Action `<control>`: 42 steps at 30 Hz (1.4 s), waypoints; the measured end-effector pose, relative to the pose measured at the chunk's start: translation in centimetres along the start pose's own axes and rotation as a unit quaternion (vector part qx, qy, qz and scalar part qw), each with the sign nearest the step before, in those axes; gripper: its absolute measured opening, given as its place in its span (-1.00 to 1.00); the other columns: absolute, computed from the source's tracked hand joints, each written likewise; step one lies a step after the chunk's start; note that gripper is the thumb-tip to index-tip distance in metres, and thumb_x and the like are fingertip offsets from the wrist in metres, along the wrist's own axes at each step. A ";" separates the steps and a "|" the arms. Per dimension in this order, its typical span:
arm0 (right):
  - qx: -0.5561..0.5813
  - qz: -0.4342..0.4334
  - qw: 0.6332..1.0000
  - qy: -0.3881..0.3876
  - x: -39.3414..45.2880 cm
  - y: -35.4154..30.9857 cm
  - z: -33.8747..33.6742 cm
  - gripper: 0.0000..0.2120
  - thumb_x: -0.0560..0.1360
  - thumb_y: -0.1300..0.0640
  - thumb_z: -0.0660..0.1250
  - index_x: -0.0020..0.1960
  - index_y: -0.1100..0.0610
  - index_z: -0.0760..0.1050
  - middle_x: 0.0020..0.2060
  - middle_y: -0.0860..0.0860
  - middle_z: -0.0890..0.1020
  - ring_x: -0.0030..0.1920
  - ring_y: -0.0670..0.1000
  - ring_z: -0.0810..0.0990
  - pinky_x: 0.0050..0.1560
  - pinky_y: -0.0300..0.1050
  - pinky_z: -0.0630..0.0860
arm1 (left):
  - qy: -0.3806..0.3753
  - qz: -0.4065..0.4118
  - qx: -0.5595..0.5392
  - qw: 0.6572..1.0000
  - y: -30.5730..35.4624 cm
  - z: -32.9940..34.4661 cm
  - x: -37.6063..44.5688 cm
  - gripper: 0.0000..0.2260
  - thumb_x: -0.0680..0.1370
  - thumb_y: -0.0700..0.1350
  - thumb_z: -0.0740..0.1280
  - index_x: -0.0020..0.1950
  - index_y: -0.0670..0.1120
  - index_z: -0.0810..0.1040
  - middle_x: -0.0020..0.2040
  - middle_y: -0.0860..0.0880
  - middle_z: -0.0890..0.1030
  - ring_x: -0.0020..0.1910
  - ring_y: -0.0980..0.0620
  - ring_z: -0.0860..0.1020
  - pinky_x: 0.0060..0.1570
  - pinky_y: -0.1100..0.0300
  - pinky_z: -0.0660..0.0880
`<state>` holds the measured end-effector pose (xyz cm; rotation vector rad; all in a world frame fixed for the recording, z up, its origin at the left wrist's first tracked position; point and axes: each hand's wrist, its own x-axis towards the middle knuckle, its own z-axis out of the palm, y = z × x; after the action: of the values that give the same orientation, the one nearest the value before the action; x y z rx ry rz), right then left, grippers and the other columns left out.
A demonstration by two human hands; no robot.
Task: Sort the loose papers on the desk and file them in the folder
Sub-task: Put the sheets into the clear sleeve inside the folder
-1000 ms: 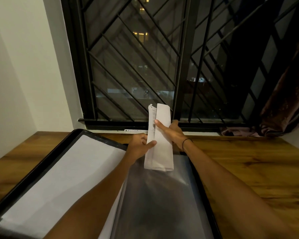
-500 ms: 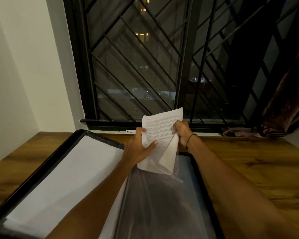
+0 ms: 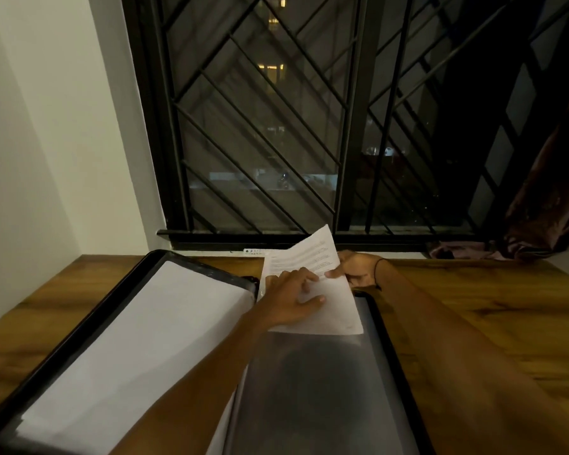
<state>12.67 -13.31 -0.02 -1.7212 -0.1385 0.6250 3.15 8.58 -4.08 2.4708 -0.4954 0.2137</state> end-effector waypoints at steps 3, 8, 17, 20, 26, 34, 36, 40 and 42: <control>-0.067 -0.010 0.997 0.036 0.3 0.9 -0.5 -0.51 0.43 0.40 0.51 0.32 0.15 0.59 0.21 0.07 0.70 0.26 0.16 0.64 0.27 0.16 0.60 | 0.006 -0.005 -0.041 0.999 -0.2 0.3 0.4 -0.70 0.56 0.15 0.40 0.26 0.18 0.48 0.12 0.11 0.56 0.17 0.09 0.48 0.36 0.00 0.31; -0.027 -0.001 1.000 0.003 -0.5 1.0 -1.4 -0.56 0.45 0.41 0.49 0.29 0.17 0.60 0.20 0.08 0.71 0.21 0.12 0.69 0.21 0.05 0.64 | 0.044 -0.009 -0.074 0.996 -0.4 0.4 1.1 -0.84 0.60 -0.09 0.41 0.17 0.09 0.58 0.16 0.02 0.60 0.13 0.04 0.55 0.32 -0.07 0.47; -0.010 -0.065 0.978 0.198 0.8 0.8 0.1 -0.07 0.37 0.61 0.41 0.55 0.01 0.16 0.26 0.17 0.57 0.26 0.23 0.55 0.13 0.23 0.64 | 0.051 -0.009 -0.096 0.994 -0.5 0.3 1.2 -0.84 0.60 -0.18 0.40 0.15 0.01 0.64 0.16 0.00 0.64 0.09 0.07 0.57 0.20 0.14 0.54; -0.029 -0.033 0.992 0.122 0.3 0.8 -1.0 -0.09 0.34 0.58 0.46 0.46 -0.11 0.27 0.23 0.11 0.61 0.26 0.22 0.58 0.11 0.28 0.66 | 0.050 0.001 -0.099 0.994 -0.9 0.2 1.3 -0.81 0.60 -0.23 0.39 0.15 -0.02 0.66 0.10 -0.01 0.64 0.04 0.08 0.58 0.11 0.18 0.56; 0.022 -0.074 0.977 0.199 0.1 1.0 -0.9 -0.36 0.48 0.42 0.46 0.42 -0.01 0.35 0.20 0.19 0.63 0.11 0.22 0.69 0.06 0.24 0.68 | 0.050 0.011 -0.097 0.994 -0.5 -0.1 1.4 -0.82 0.61 -0.22 0.38 0.18 -0.02 0.65 0.06 -0.02 0.60 -0.02 0.10 0.55 -0.02 0.31 0.53; -0.063 -0.055 0.992 0.092 -1.4 1.2 -1.2 -0.75 0.52 0.41 0.37 0.16 0.25 0.66 0.14 0.23 0.69 0.16 0.22 0.69 0.16 0.23 0.65 | 0.063 0.010 -0.110 0.992 -1.1 0.0 0.9 -0.83 0.61 -0.23 0.38 0.16 -0.03 0.66 0.04 0.06 0.61 -0.05 0.19 0.54 -0.08 0.48 0.47; -0.094 -0.061 0.991 0.076 -2.1 1.5 -1.3 -0.81 0.55 0.37 0.35 0.11 0.29 0.68 0.10 0.23 0.70 0.16 0.22 0.70 0.18 0.21 0.65 | 0.061 0.014 -0.114 0.991 -0.9 -0.1 0.8 -0.84 0.61 -0.23 0.38 0.14 -0.03 0.66 0.09 0.07 0.63 -0.02 0.18 0.56 -0.07 0.48 0.48; -0.136 -0.048 0.989 0.010 -3.5 1.7 -0.9 -0.81 0.57 0.35 0.31 0.11 0.36 0.67 0.09 0.25 0.71 0.16 0.22 0.69 0.29 0.19 0.59 | 0.052 0.009 -0.125 0.991 -0.5 0.1 1.0 -0.84 0.59 -0.22 0.39 0.09 0.01 0.66 0.02 0.07 0.66 -0.01 0.15 0.60 0.03 0.24 0.58; -0.149 -0.035 0.988 0.005 -4.2 1.2 0.2 -0.75 0.63 0.21 0.29 0.08 0.36 0.68 0.06 0.22 0.72 0.13 0.21 0.69 0.34 0.17 0.56 | 0.054 0.005 -0.126 0.990 -0.3 0.1 1.0 -0.84 0.58 -0.22 0.39 0.06 0.04 0.67 -0.02 0.05 0.66 -0.04 0.12 0.61 0.03 0.16 0.61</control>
<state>8.71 -15.25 0.20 -1.9986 -0.2964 0.5652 4.20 8.45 -4.02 2.1977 -0.4586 0.2698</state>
